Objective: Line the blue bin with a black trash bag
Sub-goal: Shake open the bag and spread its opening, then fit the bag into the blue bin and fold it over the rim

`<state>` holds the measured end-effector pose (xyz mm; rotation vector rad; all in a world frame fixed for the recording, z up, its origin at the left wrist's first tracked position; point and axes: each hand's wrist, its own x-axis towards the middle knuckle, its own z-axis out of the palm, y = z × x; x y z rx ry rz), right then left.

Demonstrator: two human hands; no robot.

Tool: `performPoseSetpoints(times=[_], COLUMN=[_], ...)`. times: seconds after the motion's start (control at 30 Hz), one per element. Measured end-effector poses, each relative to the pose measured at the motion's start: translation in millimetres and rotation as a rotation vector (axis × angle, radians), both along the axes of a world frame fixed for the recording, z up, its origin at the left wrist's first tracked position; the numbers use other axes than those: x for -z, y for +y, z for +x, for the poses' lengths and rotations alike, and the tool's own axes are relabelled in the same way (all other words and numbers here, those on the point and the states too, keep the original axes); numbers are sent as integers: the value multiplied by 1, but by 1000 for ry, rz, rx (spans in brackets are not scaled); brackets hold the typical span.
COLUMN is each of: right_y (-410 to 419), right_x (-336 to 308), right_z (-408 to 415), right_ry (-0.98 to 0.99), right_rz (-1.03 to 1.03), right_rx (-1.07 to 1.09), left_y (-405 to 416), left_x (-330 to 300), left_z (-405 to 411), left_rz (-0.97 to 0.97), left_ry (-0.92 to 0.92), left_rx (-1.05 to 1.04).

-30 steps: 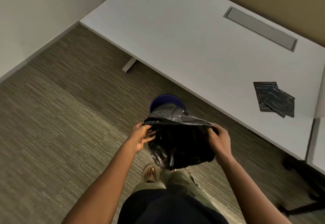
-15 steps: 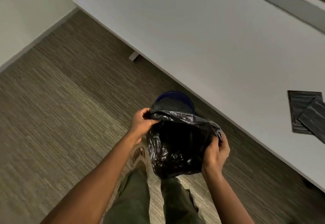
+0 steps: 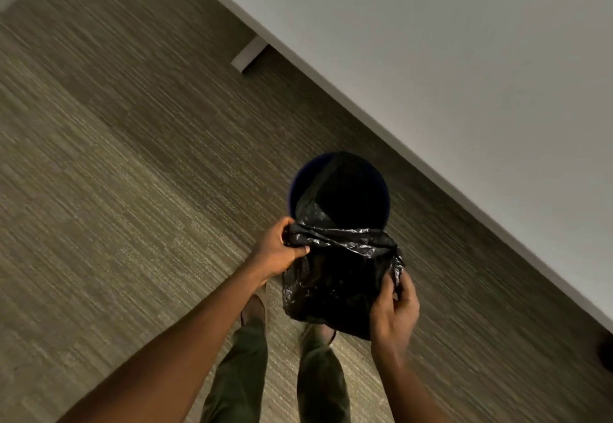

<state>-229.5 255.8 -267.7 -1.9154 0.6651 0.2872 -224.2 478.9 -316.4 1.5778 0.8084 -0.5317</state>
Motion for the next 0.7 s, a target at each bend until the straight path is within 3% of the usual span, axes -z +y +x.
performPoseSetpoints(times=[0.17,0.37,0.5,0.63,0.7], right_y=[12,6,-1,1,3], right_x=[57,98,113,137,147], right_z=[17,75,146,197,206], right_ry=[133,189,10,84,15], right_rz=[103,-40,-385,-541,-560], right_rx=[108,299,-4,-127,-207], left_y=[15,32,46,63,70], left_x=[69,110,118,129,137], left_z=[5,39,90,131,139], left_rz=[152,204,286,359,388], left_ry=[25,15,-78,-103,-92], left_rx=[19,-162,-193,-74,10])
